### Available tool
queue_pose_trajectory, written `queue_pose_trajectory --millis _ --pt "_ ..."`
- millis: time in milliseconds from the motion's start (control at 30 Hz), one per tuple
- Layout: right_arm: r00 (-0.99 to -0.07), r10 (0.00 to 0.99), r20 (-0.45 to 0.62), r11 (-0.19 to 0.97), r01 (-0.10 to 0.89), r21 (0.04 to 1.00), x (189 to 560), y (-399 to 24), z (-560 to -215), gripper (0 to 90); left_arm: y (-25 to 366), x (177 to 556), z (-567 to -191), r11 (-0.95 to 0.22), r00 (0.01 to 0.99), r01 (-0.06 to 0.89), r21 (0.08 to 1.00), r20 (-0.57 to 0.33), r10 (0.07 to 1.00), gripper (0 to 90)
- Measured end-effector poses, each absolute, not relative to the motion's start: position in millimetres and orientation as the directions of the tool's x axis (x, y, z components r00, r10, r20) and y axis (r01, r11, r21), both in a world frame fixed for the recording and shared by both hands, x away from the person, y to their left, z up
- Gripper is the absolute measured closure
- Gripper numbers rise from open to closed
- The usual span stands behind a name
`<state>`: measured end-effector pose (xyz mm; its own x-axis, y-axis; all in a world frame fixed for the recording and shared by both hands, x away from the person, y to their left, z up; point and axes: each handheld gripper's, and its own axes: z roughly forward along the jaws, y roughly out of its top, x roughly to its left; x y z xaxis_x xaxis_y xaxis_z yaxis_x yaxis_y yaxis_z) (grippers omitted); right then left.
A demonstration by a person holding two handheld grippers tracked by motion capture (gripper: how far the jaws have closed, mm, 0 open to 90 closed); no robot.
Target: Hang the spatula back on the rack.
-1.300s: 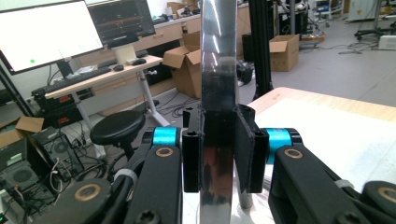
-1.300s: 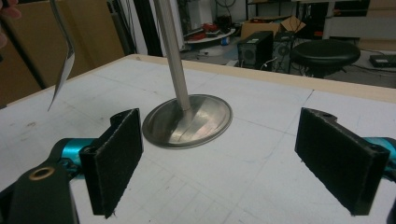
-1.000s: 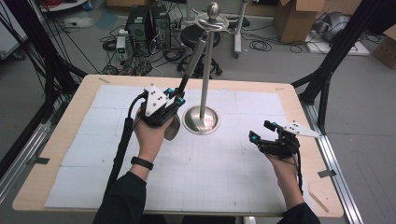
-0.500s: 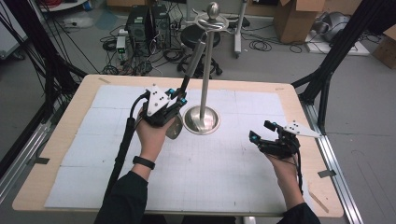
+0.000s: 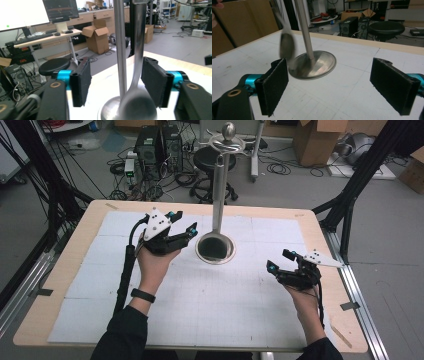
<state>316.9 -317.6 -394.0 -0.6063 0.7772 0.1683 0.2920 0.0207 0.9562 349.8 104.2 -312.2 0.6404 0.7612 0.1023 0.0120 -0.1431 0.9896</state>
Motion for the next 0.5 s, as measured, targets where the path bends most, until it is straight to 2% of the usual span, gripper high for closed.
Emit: queue_pose_trajectory --millis 133,300,367,500 --pt "-0.607 0.778 0.165 0.024 0.291 0.957 317 -318 -394 14.3 124 343 -313 -0.131 0.68 0.047 0.99 0.064 0.73 27.4" --pt "-0.606 0.778 0.165 0.026 0.294 0.955 317 -318 -394 14.3 157 334 -319 -0.115 0.708 0.092 0.989 0.016 0.706 20.7" --pt "-0.605 0.779 0.165 0.027 0.295 0.955 317 -318 -394 14.2 169 329 -322 -0.136 0.708 0.101 0.985 0.025 0.706 17.4" --pt "-0.605 0.779 0.164 0.03 0.297 0.954 316 -317 -394 14.2 192 319 -331 -0.193 0.717 0.101 0.976 0.063 0.695 16.3"
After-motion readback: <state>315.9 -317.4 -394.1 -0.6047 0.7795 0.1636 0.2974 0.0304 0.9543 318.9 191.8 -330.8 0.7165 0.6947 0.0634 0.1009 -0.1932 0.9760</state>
